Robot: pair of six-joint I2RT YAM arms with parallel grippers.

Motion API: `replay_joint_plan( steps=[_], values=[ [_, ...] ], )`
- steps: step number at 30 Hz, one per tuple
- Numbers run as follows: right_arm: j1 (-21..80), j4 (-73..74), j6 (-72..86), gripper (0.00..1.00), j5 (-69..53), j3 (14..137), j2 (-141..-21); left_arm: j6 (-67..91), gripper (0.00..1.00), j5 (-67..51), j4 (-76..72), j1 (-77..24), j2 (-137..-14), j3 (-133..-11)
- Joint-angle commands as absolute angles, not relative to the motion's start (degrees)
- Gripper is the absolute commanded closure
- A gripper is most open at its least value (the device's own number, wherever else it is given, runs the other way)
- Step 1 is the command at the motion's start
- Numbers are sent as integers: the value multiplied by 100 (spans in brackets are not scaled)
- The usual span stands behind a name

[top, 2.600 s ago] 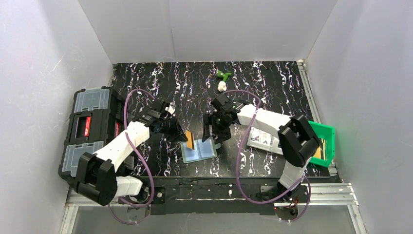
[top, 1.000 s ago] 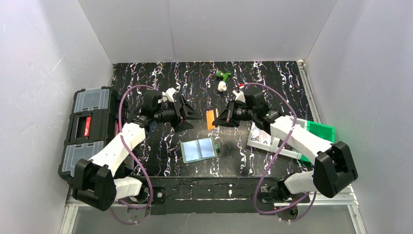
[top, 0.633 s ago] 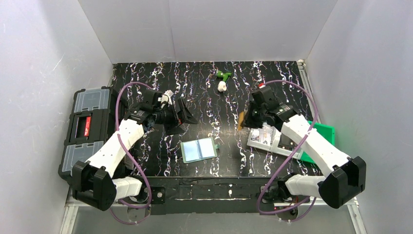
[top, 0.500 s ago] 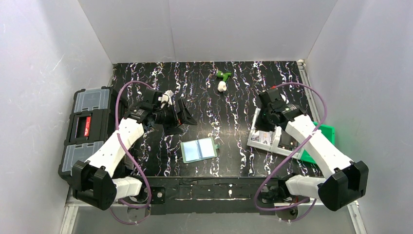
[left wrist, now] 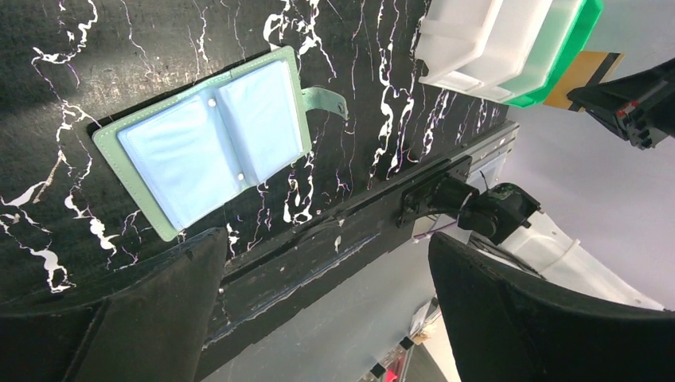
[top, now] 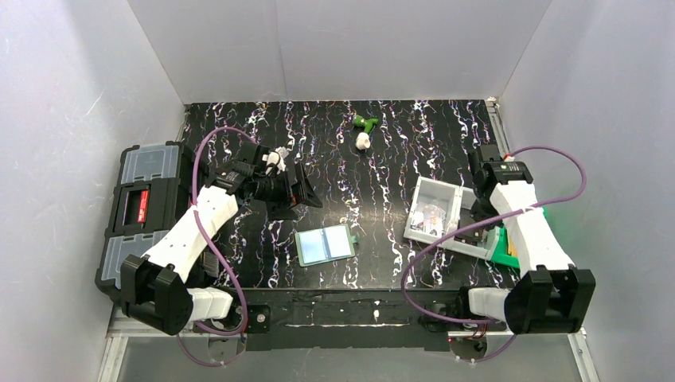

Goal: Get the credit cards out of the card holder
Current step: Place the credit card in the storage box.

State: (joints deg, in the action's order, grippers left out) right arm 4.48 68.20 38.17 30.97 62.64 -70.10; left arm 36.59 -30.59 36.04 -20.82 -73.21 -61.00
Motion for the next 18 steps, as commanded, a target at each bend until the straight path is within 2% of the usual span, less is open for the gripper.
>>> replay_joint_plan(
  steps=[1, 9, 18],
  values=[
    [91, 7434, 3846, 99, 3855, 6739, -7371, 3369, 2, -3178, 3986, -2110, -7279, -6357],
    [-702, 7592, 3794, 99, 4085, 7115, -8063, 3153, 2, -3308, 4186, -2119, -7223, -6357],
    [-1062, 7546, 3727, 99, 4013, 7377, -8640, 3076, 2, -3426, 4255, -2122, -7099, -6216]
  ],
)
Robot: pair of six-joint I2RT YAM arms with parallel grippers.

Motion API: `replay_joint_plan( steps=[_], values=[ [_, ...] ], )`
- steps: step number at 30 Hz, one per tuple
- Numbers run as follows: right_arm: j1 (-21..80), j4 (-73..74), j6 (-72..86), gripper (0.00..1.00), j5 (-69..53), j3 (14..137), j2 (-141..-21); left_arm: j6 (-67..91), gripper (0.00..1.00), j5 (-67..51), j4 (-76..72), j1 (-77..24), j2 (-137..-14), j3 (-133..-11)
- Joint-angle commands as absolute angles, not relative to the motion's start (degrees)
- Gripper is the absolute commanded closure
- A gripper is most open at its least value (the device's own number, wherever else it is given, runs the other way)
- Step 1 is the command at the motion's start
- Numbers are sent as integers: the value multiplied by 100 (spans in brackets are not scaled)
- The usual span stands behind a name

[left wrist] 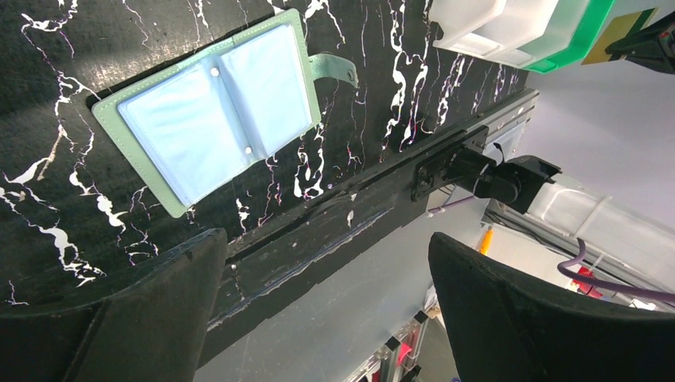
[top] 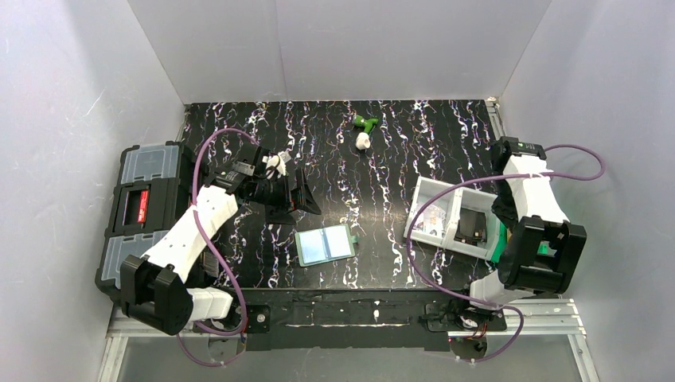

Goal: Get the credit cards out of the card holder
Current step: Place the credit card in the storage box.

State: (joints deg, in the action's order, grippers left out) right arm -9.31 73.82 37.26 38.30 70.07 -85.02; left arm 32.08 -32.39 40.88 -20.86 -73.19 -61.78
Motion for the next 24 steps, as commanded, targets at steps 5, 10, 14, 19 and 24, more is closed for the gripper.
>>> replay_joint_plan(
  steps=[5, 10, 14, 19, 24],
  values=[
    [-1238, 7634, 3747, 99, 3954, 7595, -8968, 3052, 2, -3445, 4267, -2125, -7010, -6164],
    [-1369, 7713, 3758, 99, 3872, 7823, -9272, 3017, 2, -3443, 4309, -2121, -6962, -6099],
    [-1371, 7792, 3779, 94, 3732, 7963, -9408, 2989, 2, -3415, 4325, -2118, -6935, -6020],
    [-1371, 7546, 3517, 80, 3333, 7957, -9190, 2997, 2, -3396, 4324, -2122, -6957, -5983],
    [-1371, 7466, 3392, 64, 3288, 7985, -9132, 3003, 1, -3370, 4325, -2119, -6971, -5945]
  ],
)
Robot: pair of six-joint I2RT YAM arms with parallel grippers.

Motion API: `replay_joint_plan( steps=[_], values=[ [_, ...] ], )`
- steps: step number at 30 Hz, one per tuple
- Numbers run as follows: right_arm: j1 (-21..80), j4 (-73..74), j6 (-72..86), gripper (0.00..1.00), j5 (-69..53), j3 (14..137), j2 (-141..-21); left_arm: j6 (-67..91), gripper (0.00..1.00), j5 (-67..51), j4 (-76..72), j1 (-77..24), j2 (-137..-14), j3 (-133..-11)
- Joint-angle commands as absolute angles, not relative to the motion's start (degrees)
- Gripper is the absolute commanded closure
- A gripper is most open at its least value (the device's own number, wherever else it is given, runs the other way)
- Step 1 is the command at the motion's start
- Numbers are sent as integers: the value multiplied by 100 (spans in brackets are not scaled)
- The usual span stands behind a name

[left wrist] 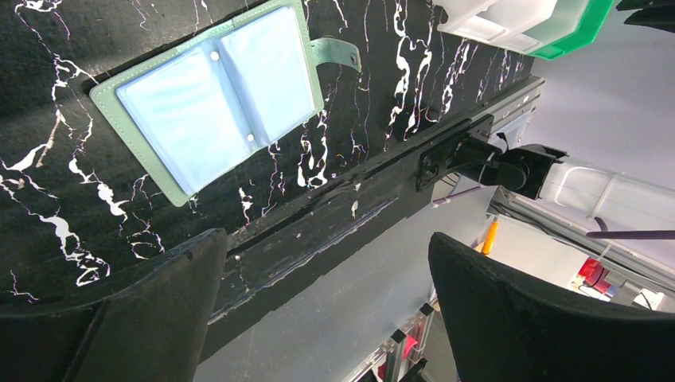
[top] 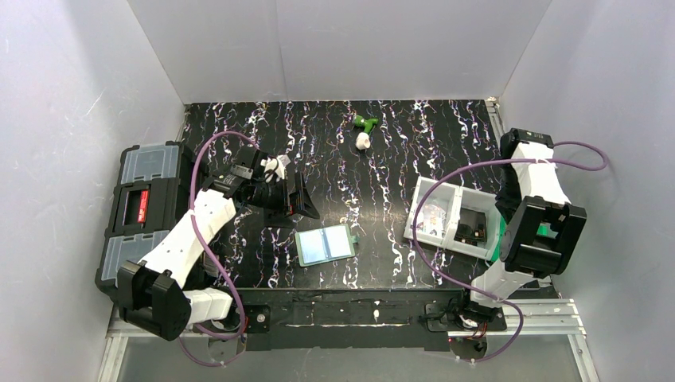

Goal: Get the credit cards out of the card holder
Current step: Place the credit card in the storage box.

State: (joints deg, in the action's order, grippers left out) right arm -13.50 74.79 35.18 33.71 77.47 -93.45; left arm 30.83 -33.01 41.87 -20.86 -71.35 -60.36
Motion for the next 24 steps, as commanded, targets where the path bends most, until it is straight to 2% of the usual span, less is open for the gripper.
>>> replay_joint_plan(
  steps=[1, 7, 13, 16, 24],
  values=[
    [-1371, 7478, 3381, 64, 3243, 7989, -9146, 3009, 0, -3362, 4325, -2118, -6970, -5930],
    [-1172, 7354, 3239, 58, 2843, 8061, -8824, 3177, 0, -3052, 4347, -2118, -6946, -5815],
    [-113, 7287, 3283, 35, 2310, 8437, -8485, 3576, 1, -2243, 4373, -2118, -6825, -5470],
    [749, 7068, 3401, 31, 1825, 8474, -8388, 3742, 0, -1886, 4285, -2120, -6743, -5136],
    [2610, 5823, 3512, 29, 648, 8124, -8611, 4136, 26, -1943, 3477, -2118, -6880, -4263]
  ],
)
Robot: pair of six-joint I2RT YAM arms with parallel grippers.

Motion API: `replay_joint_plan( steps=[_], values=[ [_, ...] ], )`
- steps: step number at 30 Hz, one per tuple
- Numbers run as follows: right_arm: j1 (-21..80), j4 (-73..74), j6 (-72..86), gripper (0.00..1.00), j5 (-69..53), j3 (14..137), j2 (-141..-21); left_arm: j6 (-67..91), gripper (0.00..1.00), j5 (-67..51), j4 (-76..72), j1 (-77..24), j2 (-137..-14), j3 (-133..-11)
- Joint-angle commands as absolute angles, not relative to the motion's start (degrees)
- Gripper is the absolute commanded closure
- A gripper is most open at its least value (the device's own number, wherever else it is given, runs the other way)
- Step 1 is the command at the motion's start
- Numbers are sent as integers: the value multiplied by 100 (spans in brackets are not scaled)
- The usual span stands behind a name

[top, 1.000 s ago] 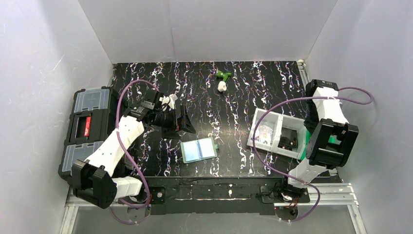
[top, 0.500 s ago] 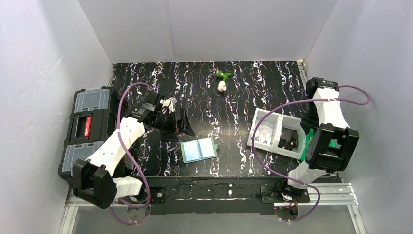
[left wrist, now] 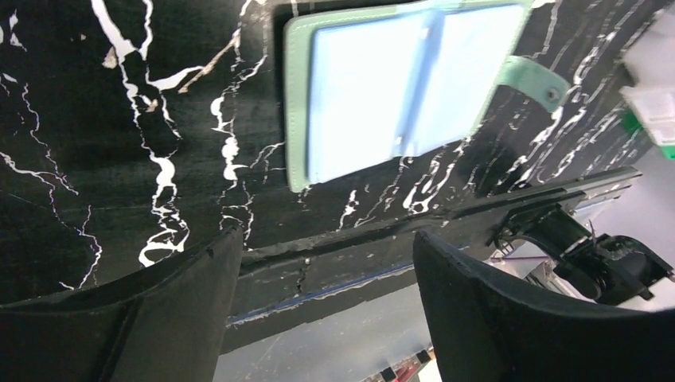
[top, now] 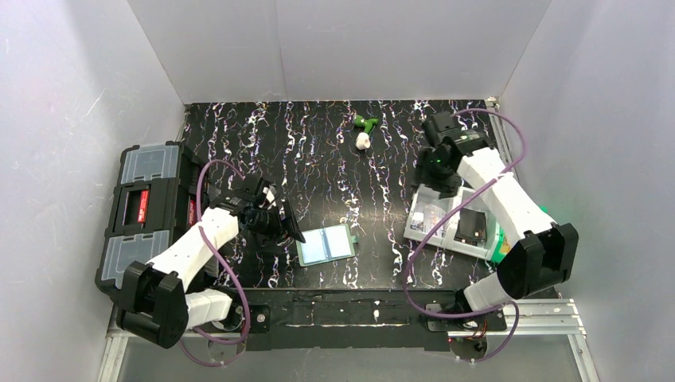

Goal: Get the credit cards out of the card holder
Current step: Place the credit card in the storage box, then close the card holder at the center of the board.

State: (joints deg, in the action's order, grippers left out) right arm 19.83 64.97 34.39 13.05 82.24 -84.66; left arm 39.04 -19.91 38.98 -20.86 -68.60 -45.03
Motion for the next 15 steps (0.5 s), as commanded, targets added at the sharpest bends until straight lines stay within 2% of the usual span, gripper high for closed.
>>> replay_joint_plan(
  steps=[1, 6, 15],
  values=[
    [2816, 5732, 3502, 29, 590, 8112, -8725, 4166, 29, -1970, 3356, -2120, -6927, -4201],
    [3713, 5304, 3417, 29, 178, 7892, -9255, 4343, 40, -2009, 2983, -2120, -7284, -3986],
    [4348, 4588, 3465, 31, -470, 7392, -9655, 4406, 43, -1993, 2615, -2125, -7745, -3835]
  ],
)
